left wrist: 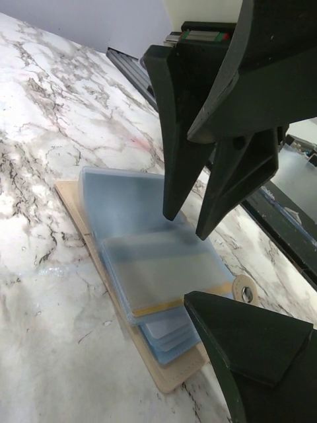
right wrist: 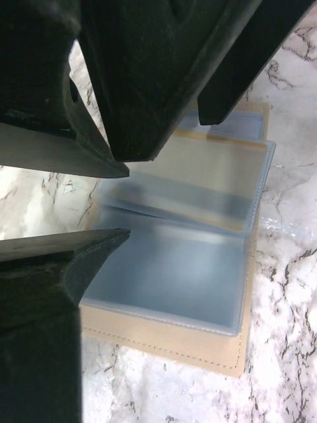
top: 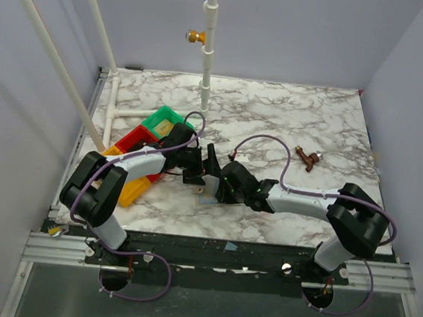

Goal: Take the credit cards out of the card holder
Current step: Remove the credit card from the card holder.

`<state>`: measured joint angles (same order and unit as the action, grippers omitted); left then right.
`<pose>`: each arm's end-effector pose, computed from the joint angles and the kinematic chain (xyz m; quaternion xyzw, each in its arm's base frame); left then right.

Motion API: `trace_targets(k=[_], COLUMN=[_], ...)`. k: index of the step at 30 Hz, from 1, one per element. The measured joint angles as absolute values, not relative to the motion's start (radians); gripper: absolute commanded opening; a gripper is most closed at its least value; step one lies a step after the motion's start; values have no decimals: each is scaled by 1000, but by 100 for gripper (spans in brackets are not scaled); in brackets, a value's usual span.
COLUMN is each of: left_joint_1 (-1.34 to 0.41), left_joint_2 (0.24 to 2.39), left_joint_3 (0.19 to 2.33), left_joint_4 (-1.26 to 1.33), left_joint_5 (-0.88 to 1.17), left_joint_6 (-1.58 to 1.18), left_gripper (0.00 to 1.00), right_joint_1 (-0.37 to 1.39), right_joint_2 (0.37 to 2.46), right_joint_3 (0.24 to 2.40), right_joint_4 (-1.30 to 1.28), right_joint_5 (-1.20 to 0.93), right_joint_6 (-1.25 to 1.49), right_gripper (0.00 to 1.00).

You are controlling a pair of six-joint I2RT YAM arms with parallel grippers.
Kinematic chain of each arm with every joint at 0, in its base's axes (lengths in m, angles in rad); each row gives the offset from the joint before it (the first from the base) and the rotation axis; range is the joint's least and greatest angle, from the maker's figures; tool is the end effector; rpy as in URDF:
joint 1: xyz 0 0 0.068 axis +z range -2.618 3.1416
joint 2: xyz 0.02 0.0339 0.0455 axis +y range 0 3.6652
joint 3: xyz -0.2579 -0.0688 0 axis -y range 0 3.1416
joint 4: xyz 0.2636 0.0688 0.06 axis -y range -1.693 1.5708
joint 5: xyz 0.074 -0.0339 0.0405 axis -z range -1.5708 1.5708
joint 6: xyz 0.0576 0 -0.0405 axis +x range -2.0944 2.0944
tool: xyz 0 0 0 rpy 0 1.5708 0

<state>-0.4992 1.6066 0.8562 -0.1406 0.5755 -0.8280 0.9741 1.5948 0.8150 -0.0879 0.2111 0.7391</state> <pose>0.2834 -0.1902 0.1402 -0.0546 0.9073 -0.4077 0.0870 0.2011 0.2745 0.1292 -0.0734 0.9314 0.1940 0.2990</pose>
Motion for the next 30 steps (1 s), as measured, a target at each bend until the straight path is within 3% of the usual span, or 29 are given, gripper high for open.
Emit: trace_targets(k=[6,16,30], left_joint_1=[-497,-497,-502], left_joint_2=[1605,1604,1605], left_joint_3=[856,856,856], left_joint_4=[-145,-144,-136], left_joint_5=[572,573,573], left_joint_6=[-829,-829,-829], left_gripper=[98,99,99], right_joint_1=[974,974,974], right_joint_2=[1623,1636,1644], right_joint_3=[817,830,833], right_joint_4=[-85,-107,-118], right_joint_5=[213,239,250], right_joint_6=[741,762,772], right_gripper=[22,13,12])
